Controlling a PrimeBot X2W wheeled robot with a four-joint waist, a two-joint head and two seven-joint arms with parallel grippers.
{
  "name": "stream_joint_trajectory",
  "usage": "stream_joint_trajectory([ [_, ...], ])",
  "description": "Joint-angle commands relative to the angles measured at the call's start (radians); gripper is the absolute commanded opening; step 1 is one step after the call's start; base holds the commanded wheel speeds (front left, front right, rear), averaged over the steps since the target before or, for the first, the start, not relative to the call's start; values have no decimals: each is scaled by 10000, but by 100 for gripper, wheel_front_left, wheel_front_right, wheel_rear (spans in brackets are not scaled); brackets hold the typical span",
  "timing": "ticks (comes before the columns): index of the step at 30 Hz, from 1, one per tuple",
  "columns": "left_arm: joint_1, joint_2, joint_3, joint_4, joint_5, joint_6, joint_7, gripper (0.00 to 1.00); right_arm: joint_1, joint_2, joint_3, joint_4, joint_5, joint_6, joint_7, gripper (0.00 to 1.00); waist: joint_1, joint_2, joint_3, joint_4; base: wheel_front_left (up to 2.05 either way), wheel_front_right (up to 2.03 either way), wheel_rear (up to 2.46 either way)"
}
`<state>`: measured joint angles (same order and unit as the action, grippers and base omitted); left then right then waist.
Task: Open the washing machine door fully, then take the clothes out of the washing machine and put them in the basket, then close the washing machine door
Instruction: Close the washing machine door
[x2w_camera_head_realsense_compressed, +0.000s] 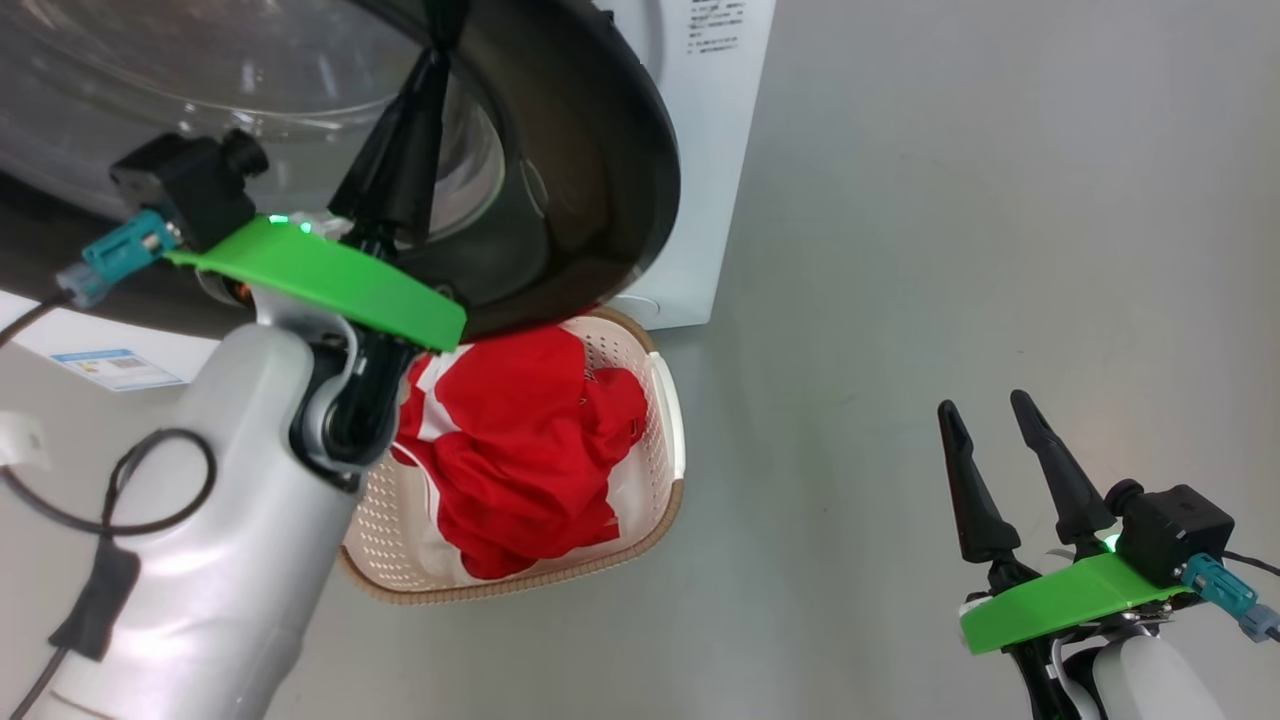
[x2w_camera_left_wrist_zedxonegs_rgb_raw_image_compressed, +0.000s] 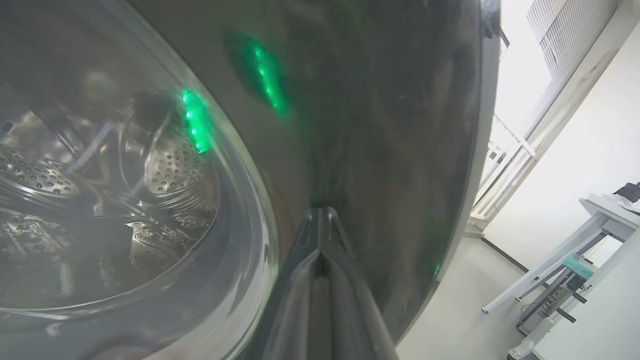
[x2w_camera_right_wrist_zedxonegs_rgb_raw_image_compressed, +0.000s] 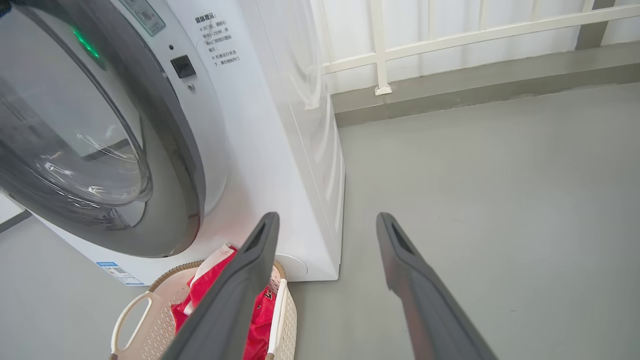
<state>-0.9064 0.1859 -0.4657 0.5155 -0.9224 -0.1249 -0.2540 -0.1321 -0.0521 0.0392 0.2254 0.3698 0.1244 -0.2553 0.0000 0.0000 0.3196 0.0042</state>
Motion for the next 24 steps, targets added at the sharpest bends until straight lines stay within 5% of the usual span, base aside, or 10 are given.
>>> stream_joint_trajectory([
  [1, -515, 112, 430, -34, 345, -58, -76, 0, -238, 17, 212, -236, 61, 63, -65, 100, 0, 0, 64, -81, 0, 0, 0],
  [13, -1028, -265, 1545, 786, 1802, -58, -77, 0, -362, 18, 298, -213, 197, 63, -65, 100, 0, 0, 152, -460, 0, 0, 0],
  [24, -693, -450, 1798, 873, 1956, -58, -77, 0, -202, 18, 222, -196, 213, 63, -65, 100, 0, 0, -12, -537, 0, 0, 0],
])
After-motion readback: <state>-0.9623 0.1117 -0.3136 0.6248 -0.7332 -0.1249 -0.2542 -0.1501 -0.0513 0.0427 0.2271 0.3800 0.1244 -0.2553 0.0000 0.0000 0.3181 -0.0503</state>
